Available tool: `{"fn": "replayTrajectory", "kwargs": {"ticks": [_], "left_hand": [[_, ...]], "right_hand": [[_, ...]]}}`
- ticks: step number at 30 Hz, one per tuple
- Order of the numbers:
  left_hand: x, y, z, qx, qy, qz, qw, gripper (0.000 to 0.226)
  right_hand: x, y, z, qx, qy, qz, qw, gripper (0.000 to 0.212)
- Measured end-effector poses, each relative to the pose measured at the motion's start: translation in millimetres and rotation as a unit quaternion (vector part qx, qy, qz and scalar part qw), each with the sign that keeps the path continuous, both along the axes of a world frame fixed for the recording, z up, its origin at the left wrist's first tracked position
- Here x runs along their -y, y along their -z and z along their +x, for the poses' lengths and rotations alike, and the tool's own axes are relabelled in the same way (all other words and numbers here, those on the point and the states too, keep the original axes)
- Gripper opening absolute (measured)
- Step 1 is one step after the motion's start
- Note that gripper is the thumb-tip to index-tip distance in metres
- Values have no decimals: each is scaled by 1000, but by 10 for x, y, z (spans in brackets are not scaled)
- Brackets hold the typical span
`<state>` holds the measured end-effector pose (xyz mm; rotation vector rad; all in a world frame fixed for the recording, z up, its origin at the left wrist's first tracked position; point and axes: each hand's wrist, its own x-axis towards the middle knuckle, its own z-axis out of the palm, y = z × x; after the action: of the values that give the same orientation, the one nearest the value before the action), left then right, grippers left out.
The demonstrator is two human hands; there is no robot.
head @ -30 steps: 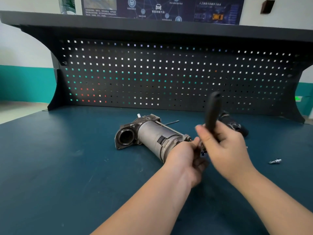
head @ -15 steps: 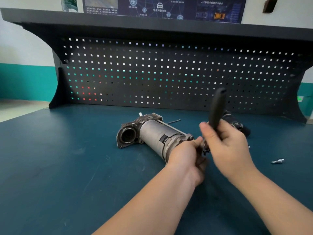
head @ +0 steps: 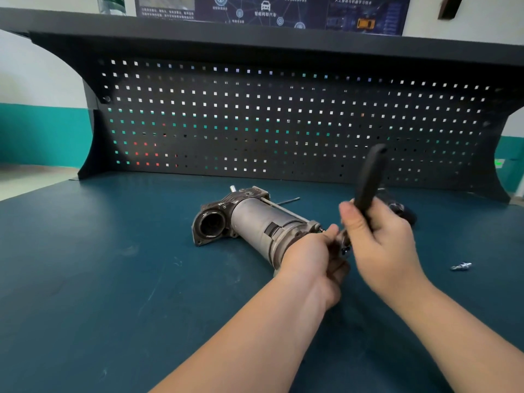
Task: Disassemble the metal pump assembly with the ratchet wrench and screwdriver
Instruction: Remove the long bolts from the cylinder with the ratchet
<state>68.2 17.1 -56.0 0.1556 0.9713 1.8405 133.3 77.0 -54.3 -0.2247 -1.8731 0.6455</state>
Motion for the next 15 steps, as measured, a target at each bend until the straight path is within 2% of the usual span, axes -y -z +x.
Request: {"fn": "replayTrajectory", "kwargs": {"ticks": [1, 2, 3, 4, 5, 6, 7, 8, 9, 10, 11, 12, 13, 14, 15], "left_hand": [[-1, -3, -6, 2, 0, 0, 1000, 15], [0, -11, -8, 2, 3, -1, 1000, 9], [2, -24, -6, 2, 8, 1, 1000, 8], [5, -36, -2, 0, 12, 1, 1000, 12], [3, -45, -6, -1, 13, -1, 1000, 16], [1, -47, 1, -1, 10, -4, 1000, 17], [-6, -39, 7, -1, 7, -6, 1000, 14], [-8, -33, 19, -3, 4, -8, 1000, 13], [-4, -25, 30, -10, 4, -10, 1000, 16], [-6, -12, 31, -17, 4, -13, 1000, 21], [-9, -3, 32, -18, 5, -12, 1000, 23], [-7, -1, 28, -13, 9, -7, 1000, 23], [-1, -3, 25, -6, 9, -3, 1000, 21], [2, 3, 14, 0, 8, 1, 1000, 17], [7, 6, 6, 4, 6, 3, 1000, 13]], "right_hand": [[9, -18, -15, -32, -17, -112, 993, 32], [-29, -32, -22, -68, -48, -261, 962, 34], [-68, -43, -30, -96, -89, -420, 898, 35], [-103, -52, -35, -114, -128, -557, 813, 35], [-124, -60, -39, -125, -154, -647, 736, 35], [-146, -55, -46, -129, -162, -684, 699, 35], [-159, -45, -45, -126, -158, -672, 712, 36], [-152, -38, -41, -119, -146, -611, 769, 37], [-149, -22, -27, -106, -120, -505, 848, 37], [-133, -20, -8, -81, -81, -360, 926, 35], [-93, -33, 13, -40, -39, -198, 979, 33], [-52, -45, 28, 2, -8, -64, 998, 31], [-52, -30, 24, 20, 10, 12, 1000, 29], [-46, -11, 24, 19, 24, 21, 999, 29], [-29, -12, 14, 0, 27, -41, 999, 31]]}}
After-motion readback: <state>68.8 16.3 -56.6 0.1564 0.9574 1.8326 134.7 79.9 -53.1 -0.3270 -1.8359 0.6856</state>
